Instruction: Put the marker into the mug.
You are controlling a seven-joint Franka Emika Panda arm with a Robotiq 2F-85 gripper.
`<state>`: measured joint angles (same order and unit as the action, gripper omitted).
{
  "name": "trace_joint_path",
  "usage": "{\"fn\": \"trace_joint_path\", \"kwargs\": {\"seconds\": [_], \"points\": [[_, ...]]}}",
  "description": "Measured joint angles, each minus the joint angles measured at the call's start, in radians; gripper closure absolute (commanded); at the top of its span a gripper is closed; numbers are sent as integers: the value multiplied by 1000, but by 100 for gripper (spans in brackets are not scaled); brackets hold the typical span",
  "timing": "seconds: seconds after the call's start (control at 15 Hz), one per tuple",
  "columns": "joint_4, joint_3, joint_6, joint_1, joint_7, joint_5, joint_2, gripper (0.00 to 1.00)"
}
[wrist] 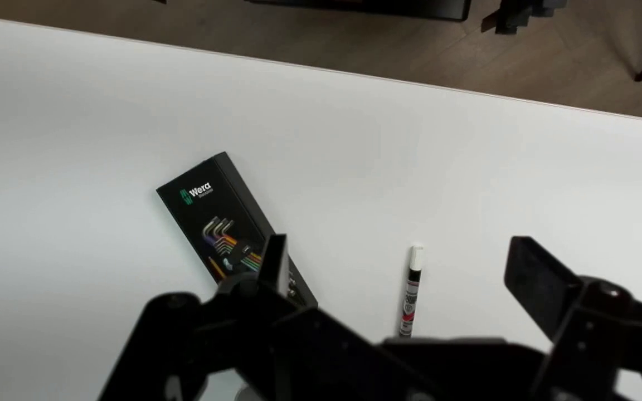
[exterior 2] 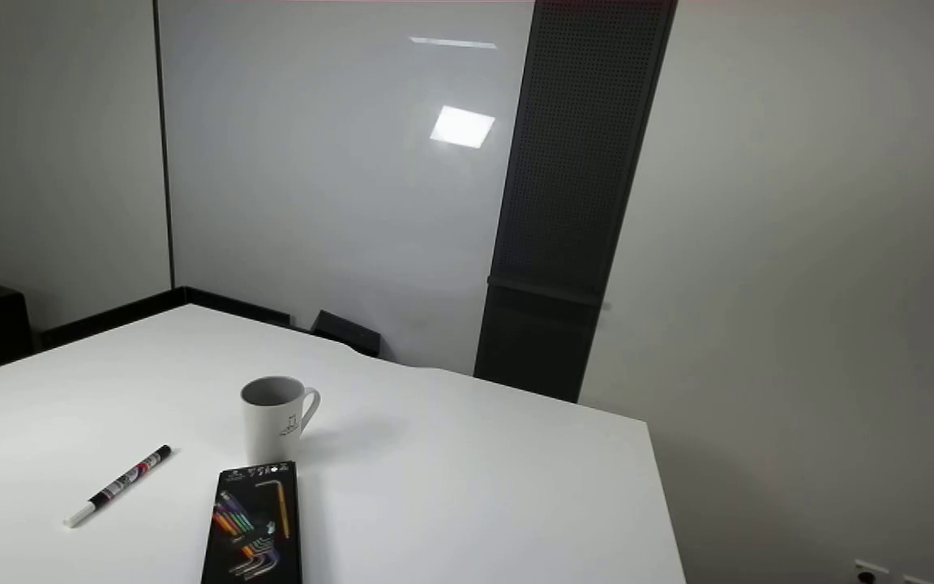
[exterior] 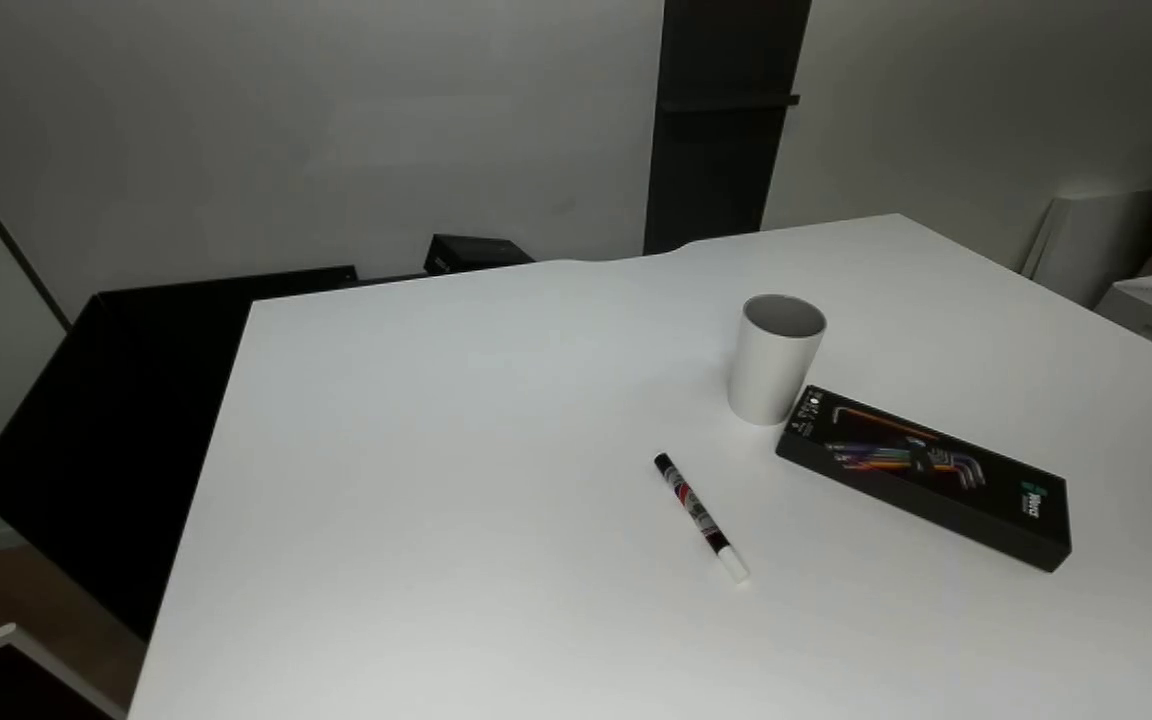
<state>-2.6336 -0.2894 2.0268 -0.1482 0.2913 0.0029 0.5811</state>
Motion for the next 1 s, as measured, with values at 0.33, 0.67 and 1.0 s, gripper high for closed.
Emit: {"fn": "trace_joint_path", "kwargs": {"seconds": [0.33, 0.67, 1.0], "points": [[0, 103, 141, 1, -170, -1, -57, 0], [27, 212, 194, 23, -317, 1, -156, 0], [90, 202, 215, 53, -301, -43, -301, 0]]}}
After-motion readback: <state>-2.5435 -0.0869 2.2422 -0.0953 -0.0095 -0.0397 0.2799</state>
